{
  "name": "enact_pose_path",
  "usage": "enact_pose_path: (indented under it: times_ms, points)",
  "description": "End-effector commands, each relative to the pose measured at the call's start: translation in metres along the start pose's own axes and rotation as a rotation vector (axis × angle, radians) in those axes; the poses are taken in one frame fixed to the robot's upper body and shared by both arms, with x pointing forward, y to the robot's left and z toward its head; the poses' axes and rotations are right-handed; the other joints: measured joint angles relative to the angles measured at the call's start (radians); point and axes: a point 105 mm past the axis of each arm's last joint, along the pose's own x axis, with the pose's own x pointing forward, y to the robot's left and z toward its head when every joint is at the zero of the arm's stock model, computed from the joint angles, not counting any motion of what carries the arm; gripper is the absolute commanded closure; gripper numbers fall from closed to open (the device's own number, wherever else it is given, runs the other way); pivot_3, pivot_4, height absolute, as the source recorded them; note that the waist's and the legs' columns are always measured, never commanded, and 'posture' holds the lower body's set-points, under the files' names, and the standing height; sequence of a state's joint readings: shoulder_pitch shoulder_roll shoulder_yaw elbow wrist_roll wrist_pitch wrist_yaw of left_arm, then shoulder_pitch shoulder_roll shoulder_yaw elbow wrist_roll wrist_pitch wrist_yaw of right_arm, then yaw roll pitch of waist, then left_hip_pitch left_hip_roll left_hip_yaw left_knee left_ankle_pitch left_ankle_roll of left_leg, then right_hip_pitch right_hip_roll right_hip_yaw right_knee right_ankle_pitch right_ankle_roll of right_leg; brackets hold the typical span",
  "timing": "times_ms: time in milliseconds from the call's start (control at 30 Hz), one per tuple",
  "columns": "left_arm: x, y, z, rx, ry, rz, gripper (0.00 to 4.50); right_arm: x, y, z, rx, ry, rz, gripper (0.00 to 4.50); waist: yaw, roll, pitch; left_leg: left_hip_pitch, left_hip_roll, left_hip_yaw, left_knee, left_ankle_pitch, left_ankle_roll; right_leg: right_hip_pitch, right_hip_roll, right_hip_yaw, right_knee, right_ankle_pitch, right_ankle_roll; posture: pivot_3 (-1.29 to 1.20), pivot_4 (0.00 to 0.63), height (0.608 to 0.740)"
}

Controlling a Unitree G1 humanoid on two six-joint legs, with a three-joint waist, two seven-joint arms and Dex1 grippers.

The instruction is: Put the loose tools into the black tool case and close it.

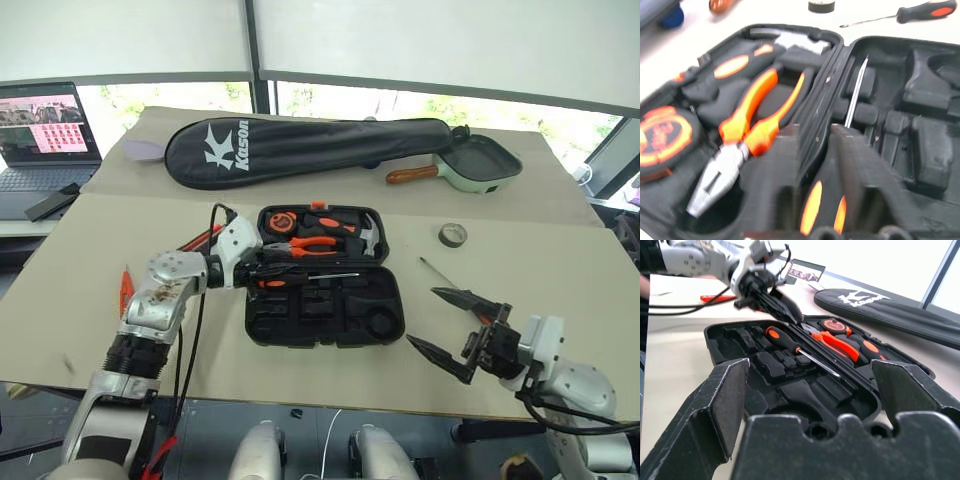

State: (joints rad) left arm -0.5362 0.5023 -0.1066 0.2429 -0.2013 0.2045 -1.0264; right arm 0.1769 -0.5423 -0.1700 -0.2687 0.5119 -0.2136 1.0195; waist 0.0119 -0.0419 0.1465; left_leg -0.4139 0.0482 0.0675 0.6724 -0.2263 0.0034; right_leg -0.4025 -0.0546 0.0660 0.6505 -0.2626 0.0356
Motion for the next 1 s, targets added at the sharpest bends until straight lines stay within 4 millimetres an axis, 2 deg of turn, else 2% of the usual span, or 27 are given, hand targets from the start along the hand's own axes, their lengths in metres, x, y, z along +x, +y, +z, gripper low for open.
enact_pose_path:
  times_ms: [33,367,600,1000]
  points:
    - [0.01,-0.006,-0.005,0.033,0.021,-0.004,4.47,0.0,-0.003,0.004,-0.021,-0.011,-0.009,0.0,0.0,0.0,0.0,0.0,0.0,0.0,0.001,0.0,0.0,0.0,0.0,0.0,0.0,0.0,0.0,0.0,0.15,0.74]
    - [0.02,-0.027,-0.032,0.071,0.155,-0.093,4.47,-0.002,0.001,0.002,-0.004,-0.001,-0.022,0.0,0.002,0.002,-0.002,0.0,0.0,-0.001,0.002,0.0,0.001,0.002,0.0,-0.001,0.0,0.0,0.0,0.0,0.15,0.74]
    - [0.032,-0.039,-0.05,0.036,0.248,-0.142,4.47,0.0,0.004,-0.002,0.008,0.002,-0.019,0.0,0.002,0.012,-0.009,0.011,-0.001,0.0,0.002,-0.002,0.003,0.014,-0.001,-0.001,-0.003,-0.001,0.001,0.0,0.15,0.74]
    - [0.044,-0.044,-0.048,0.001,0.231,-0.155,4.47,0.004,0.002,-0.005,0.009,-0.007,-0.02,0.0,0.006,0.016,-0.012,0.012,-0.002,-0.001,0.003,-0.002,0.003,0.015,-0.002,-0.001,-0.003,-0.001,0.002,0.0,0.15,0.74]
